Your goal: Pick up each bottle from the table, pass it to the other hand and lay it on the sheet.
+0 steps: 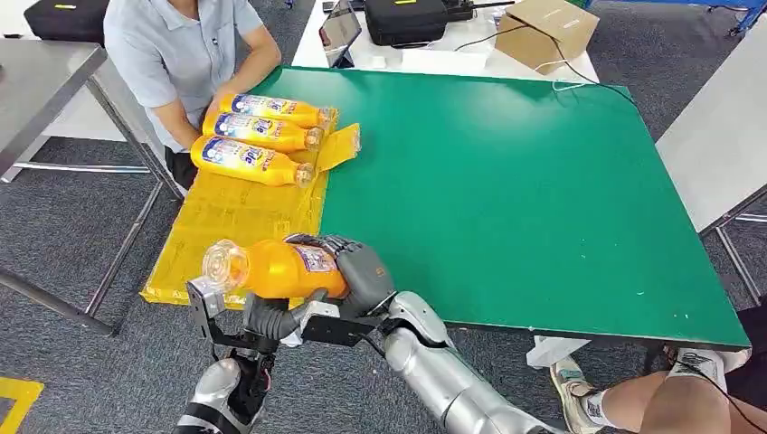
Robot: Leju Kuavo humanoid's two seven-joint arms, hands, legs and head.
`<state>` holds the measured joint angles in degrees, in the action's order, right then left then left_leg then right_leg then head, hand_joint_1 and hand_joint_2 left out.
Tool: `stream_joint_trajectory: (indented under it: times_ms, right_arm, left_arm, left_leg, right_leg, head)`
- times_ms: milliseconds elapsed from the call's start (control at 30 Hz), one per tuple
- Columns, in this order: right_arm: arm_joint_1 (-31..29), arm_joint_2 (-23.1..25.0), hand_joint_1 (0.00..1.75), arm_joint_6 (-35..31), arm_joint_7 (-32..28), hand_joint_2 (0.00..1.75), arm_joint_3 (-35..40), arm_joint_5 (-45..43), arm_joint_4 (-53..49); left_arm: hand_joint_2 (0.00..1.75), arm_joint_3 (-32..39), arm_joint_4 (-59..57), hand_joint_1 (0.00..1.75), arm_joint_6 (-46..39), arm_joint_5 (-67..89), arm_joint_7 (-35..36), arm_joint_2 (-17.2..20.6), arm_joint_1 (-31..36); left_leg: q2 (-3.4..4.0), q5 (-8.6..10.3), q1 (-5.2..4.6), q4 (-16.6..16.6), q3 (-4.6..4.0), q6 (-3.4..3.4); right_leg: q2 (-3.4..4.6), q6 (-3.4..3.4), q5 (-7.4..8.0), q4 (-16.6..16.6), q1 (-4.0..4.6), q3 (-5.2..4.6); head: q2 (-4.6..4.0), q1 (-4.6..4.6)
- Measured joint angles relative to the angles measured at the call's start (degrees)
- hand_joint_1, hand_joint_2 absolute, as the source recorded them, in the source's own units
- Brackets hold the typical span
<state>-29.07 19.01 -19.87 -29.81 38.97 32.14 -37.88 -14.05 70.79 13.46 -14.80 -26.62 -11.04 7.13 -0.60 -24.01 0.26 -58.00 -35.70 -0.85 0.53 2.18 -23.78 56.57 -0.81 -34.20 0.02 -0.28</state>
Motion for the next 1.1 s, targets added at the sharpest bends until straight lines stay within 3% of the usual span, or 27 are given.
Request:
stream_joint_trajectory:
  times_ms: [33, 67, 367, 500, 600, 800, 933, 1100]
  right_arm:
    - [0.09, 0.09, 0.00, 0.31, -0.18, 1.75, 0.42, -0.99, 0.13]
    - [0.17, 0.15, 0.00, 0.44, -0.37, 0.00, 0.96, -2.29, 0.33]
    - [1.23, 0.83, 0.00, 4.02, -2.82, 0.00, 2.87, -15.16, 0.39]
    - [1.42, 0.85, 0.00, 3.69, -2.82, 0.00, 2.98, -16.86, 0.48]
    - [1.65, 0.87, 0.00, 1.40, -2.19, 0.00, 2.85, -16.34, 0.85]
    - [1.67, 0.94, 0.00, -1.03, -1.84, 0.00, 1.91, -12.75, 1.31]
    - [1.56, 1.12, 0.00, -8.83, -0.33, 0.00, 2.28, -3.71, 1.44]
    - [1.49, 1.12, 0.00, -8.06, -0.53, 0.00, 1.31, -4.53, 0.83]
  left_arm:
    - [1.75, 0.20, -0.33, 1.75, 0.35, -0.81, 0.09, -0.04, 0.51]
    - [1.75, 0.28, -0.68, 1.75, 0.46, -1.59, 0.24, -0.11, 1.03]
    - [1.75, 1.27, -1.94, 1.75, -0.46, -5.61, 1.31, -1.05, 2.64]
    - [1.75, 1.60, -3.04, 1.75, -5.63, -3.16, 1.79, -1.07, 4.26]
    - [1.75, 1.62, -6.70, 1.75, -15.46, 4.52, 2.38, -0.50, 7.24]
    - [1.75, 1.88, -14.21, 1.75, -24.35, 13.76, 0.81, 1.60, 12.22]
    - [1.75, 2.27, -18.80, 1.75, -32.53, 25.67, 1.20, 3.56, 16.29]
    - [1.75, 3.32, -24.18, 1.75, -38.30, 35.31, 2.95, 5.75, 20.63]
  left_leg:
    - [0.00, 0.00, 0.00, 0.00, 0.00, 0.00]
    - [-0.02, 0.00, 0.00, 0.00, 0.00, 0.00]
    - [0.01, 0.00, 0.00, 0.00, 0.00, 0.00]
    - [-0.06, 0.00, 0.00, 0.00, -0.01, 0.00]
    - [-0.06, 0.02, 0.00, 0.00, -0.01, 0.00]
    - [-0.03, 0.05, 0.00, 0.00, 0.00, 0.02]
    - [-0.05, 0.05, 0.02, 0.00, -0.01, 0.03]
    - [0.01, 0.05, 0.03, 0.00, -0.01, 0.03]
  right_leg:
    - [0.00, 0.00, 0.00, 0.00, 0.00, 0.00]
    - [0.00, 0.00, 0.00, 0.00, 0.00, 0.01]
    - [0.00, 0.00, 0.00, 0.01, -0.01, 0.01]
    - [-0.01, 0.00, 0.00, 0.00, 0.00, 0.02]
    - [-0.01, 0.00, 0.01, 0.00, 0.00, 0.04]
    - [0.00, -0.01, 0.02, 0.03, 0.02, 0.03]
    - [-0.01, 0.00, 0.02, 0.04, 0.02, 0.01]
    - [0.00, -0.01, 0.02, 0.04, 0.01, 0.00]
  head:
    - [0.00, 0.00]
    - [0.00, 0.00]
    - [0.00, 0.00]
    - [0.00, 0.02]
    - [0.00, 0.00]
    - [0.00, 0.02]
    - [0.00, 0.02]
    - [0.00, 0.02]
